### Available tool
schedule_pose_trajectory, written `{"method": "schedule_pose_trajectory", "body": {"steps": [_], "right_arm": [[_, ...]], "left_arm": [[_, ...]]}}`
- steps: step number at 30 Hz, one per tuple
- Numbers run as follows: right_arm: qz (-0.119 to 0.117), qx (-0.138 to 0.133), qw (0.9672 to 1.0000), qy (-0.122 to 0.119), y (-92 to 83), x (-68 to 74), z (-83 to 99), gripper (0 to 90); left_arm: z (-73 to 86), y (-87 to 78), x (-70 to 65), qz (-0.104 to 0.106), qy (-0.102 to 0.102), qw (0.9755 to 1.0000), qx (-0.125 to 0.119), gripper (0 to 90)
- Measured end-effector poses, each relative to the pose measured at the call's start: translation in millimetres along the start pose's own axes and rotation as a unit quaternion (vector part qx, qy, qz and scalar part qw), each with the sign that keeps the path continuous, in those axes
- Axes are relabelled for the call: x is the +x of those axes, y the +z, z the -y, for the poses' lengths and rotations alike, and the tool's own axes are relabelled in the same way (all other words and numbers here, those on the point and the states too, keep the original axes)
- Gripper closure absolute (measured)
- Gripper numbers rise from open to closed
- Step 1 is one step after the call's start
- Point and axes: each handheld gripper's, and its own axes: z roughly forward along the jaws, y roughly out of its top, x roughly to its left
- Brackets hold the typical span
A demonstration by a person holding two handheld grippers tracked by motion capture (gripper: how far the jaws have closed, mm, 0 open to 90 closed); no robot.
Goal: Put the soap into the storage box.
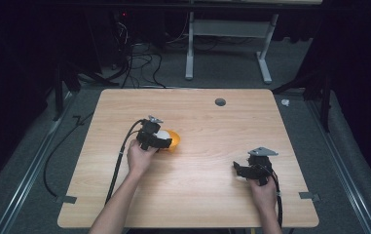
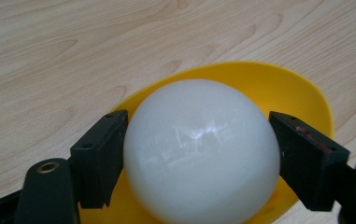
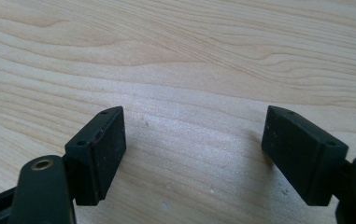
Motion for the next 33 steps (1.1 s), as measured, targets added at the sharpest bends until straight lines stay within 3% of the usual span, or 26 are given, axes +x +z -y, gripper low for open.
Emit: {"method": "schedule_pose_trajectory", "body": {"steps": [10, 33], "right_arm": [[0.0, 0.0, 1.0, 0.0, 0.0, 0.0, 0.0, 22.7], [0.001, -0.001, 1.0, 0.0, 0.1, 0.1, 0.1, 22.7]], "left_arm": [[-3.9, -15.1, -1.8, 0.004, -0.001, 0.9995, -0.033, 20.9], [0.6, -40.6, -0.6, -0.003, 0.023, 0.9989, -0.041, 18.9]]}}
